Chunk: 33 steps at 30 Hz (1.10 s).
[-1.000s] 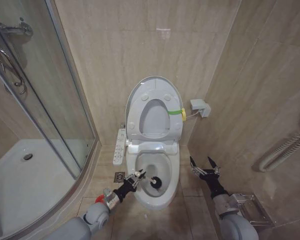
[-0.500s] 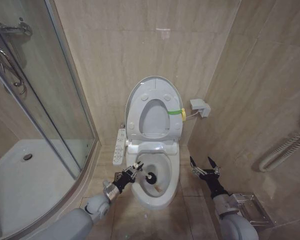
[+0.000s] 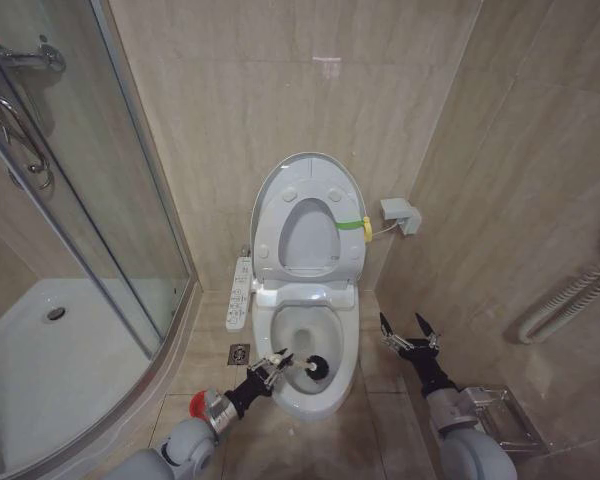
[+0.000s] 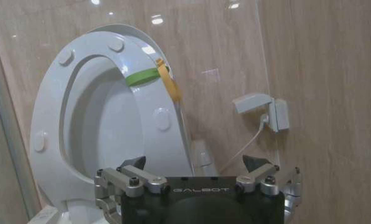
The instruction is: Open the toilet lid, clean the toilet bowl with a toilet brush, close the toilet lid, and flush.
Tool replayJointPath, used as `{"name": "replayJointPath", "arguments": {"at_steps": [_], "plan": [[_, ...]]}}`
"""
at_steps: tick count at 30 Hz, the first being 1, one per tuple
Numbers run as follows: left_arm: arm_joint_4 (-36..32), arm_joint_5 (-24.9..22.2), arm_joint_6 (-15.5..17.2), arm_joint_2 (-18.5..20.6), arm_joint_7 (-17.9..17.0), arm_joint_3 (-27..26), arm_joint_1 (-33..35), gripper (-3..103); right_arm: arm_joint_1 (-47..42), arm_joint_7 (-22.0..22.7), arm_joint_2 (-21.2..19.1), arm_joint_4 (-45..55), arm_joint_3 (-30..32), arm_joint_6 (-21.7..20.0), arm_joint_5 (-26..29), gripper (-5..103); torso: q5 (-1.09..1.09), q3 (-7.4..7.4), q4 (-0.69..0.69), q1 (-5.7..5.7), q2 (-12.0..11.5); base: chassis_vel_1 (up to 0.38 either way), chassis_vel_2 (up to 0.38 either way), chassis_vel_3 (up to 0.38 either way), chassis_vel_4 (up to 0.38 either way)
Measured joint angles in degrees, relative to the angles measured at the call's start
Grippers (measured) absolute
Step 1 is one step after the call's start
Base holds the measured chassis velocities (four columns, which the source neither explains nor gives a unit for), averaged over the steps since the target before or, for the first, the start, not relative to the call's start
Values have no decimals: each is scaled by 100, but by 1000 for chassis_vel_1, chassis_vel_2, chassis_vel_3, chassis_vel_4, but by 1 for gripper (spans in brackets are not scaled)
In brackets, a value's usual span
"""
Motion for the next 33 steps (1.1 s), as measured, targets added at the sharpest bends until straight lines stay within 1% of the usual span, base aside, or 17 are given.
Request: {"name": "replayJointPath", "arguments": {"at_steps": [3,4,6,9,10,11,14,15,19,20,24,29,32,33], "plan": [[295,-155,4,-56,25,-11,-294,22,0,0,0,0,0,0,0,100,0,0,0,0,0,0,0,0,0],[295,-155,4,-56,25,-11,-294,22,0,0,0,0,0,0,0,100,0,0,0,0,0,0,0,0,0],[525,-221,-1,-155,28,-15,-491,22,0,0,0,1,0,0,0,100,0,0,0,0,0,0,0,0,0],[556,-282,-1,-176,27,-23,-567,22,0,0,0,0,0,0,0,100,-1,0,-2,1,0,0,0,0,0],[414,-367,34,-121,10,-5,-566,22,0,0,0,0,0,0,0,100,0,1,-1,1,0,0,0,0,0],[414,-367,34,-121,10,-5,-566,22,0,0,0,0,0,0,0,100,0,1,-1,1,0,0,0,0,0],[53,-405,78,11,-17,64,-442,22,0,0,0,0,0,0,0,100,1,0,0,0,0,0,0,0,0],[53,-405,78,11,-17,64,-442,22,0,0,0,0,0,0,0,100,1,0,0,0,0,0,0,0,0],[-484,-139,50,167,-114,79,9,22,0,0,0,0,0,0,0,100,-1,0,1,0,0,0,0,0,0],[-484,-139,50,167,-114,79,9,22,0,0,0,0,0,0,0,100,-1,0,1,0,0,0,0,0,0],[-944,-69,81,372,-139,9,329,22,0,0,0,0,0,0,0,100,0,0,1,0,0,0,0,0,0],[-873,-25,89,417,-113,-103,400,22,0,0,0,0,0,0,0,100,0,0,1,0,0,0,0,0,0],[-468,-107,85,320,-55,-165,228,22,0,0,0,0,0,0,0,100,0,0,1,0,0,0,0,0,0],[-468,-107,85,320,-55,-165,228,22,0,0,0,0,0,0,0,100,0,0,1,0,0,0,0,0,0]]}}
